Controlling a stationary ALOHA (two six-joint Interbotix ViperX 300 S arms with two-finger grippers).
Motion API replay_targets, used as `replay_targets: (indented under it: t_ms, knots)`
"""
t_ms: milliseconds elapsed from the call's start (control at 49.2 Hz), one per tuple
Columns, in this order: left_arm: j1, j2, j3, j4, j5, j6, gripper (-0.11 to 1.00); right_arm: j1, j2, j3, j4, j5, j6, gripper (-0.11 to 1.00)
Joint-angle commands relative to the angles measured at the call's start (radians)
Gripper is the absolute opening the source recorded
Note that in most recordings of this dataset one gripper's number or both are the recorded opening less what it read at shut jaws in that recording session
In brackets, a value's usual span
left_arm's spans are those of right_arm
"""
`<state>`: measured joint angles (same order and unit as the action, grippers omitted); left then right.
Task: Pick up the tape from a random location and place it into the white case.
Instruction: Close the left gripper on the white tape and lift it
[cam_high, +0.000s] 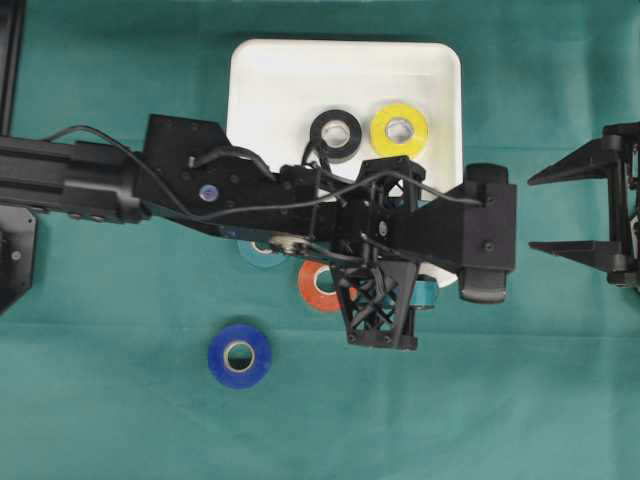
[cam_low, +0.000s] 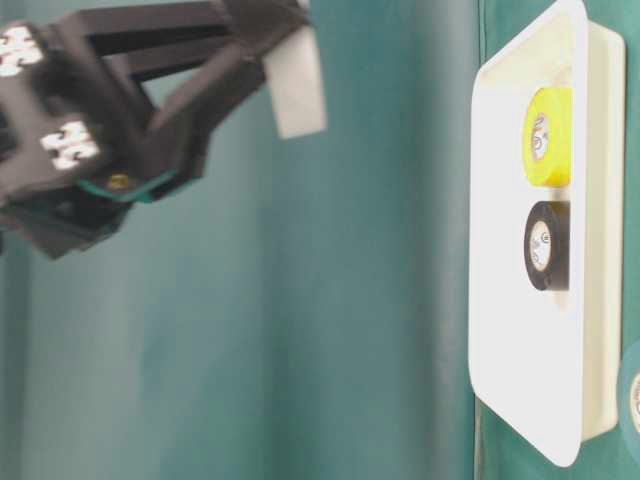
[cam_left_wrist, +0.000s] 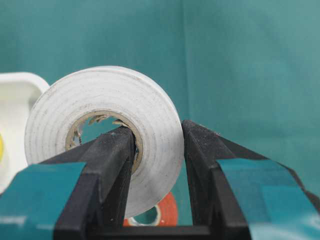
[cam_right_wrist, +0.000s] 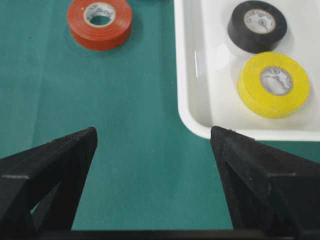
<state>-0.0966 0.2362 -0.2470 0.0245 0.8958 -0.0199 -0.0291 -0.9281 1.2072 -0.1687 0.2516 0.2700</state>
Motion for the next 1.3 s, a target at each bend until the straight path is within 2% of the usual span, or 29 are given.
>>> replay_targets:
  t_ms: [0, 915, 1119, 1282]
  knots:
    - [-0.003, -0.054, -0.028, 0.003, -0.003, 0.002, 0.25, 0.002, 0.009, -0.009, -0.002, -0.008, 0.0, 0.87]
    - [-0.005, -0.067, 0.0, 0.005, -0.009, 0.002, 0.25, 0.002, 0.009, -0.009, -0.002, -0.008, 0.0, 0.86]
    - [-0.003, -0.107, 0.054, 0.003, -0.014, 0.0, 0.25, 0.002, 0.009, -0.009, -0.002, -0.005, 0.0, 0.86]
    - [-0.006, -0.179, 0.152, 0.0, -0.043, -0.005, 0.25, 0.002, 0.009, -0.009, -0.002, -0.005, 0.0, 0.86]
